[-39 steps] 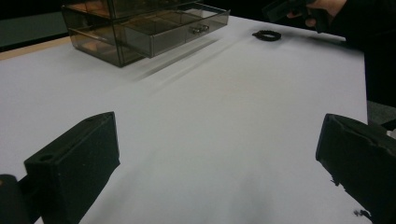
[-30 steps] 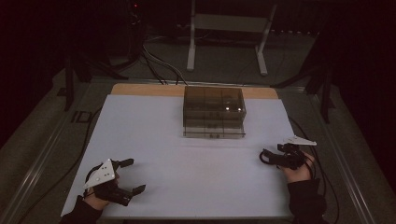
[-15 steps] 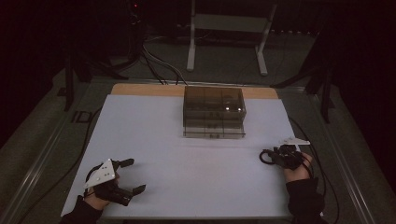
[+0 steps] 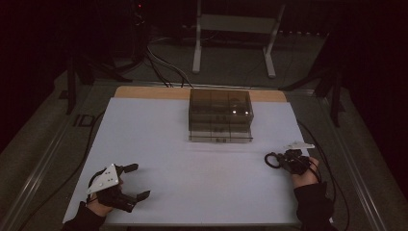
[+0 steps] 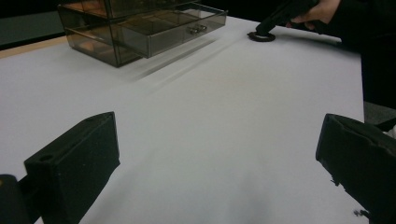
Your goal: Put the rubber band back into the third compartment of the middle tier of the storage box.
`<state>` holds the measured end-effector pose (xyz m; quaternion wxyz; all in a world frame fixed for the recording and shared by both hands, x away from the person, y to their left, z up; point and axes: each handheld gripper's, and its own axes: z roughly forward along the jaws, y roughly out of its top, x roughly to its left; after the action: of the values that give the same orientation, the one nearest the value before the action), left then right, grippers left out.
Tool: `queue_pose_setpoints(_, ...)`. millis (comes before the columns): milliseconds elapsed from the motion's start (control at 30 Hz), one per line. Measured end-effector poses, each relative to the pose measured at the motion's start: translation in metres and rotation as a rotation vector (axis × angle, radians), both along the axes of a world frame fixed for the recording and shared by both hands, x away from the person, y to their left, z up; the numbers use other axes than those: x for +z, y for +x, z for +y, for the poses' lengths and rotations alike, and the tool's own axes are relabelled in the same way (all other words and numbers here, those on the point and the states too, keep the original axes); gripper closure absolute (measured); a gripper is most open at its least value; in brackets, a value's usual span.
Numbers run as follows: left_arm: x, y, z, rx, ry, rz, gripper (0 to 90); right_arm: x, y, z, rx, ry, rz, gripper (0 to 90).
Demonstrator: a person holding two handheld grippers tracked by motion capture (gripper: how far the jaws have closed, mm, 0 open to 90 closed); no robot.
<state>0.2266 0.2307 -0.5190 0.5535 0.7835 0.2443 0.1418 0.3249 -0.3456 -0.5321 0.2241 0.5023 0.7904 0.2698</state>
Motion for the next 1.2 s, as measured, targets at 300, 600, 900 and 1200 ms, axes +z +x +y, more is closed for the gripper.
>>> queue_pose_setpoints(300,0.0,0.0,0.0,0.001,0.003,-0.002,0.2,0.009,-0.004,0.001,-0.01,0.013,-0.029,86.6)
queue_pose_setpoints(600,0.0,0.0,0.0,0.004,0.004,-0.001,0.3,0.013,-0.006,0.004,0.009,0.029,-0.025,86.6)
queue_pose_setpoints(900,0.001,0.0,0.001,0.008,0.0,-0.003,0.3,0.018,-0.01,0.011,0.038,0.032,-0.019,86.7)
queue_pose_setpoints(1200,0.0,0.0,0.0,0.007,0.003,0.001,0.3,0.024,-0.012,0.017,0.06,0.045,-0.021,86.6)
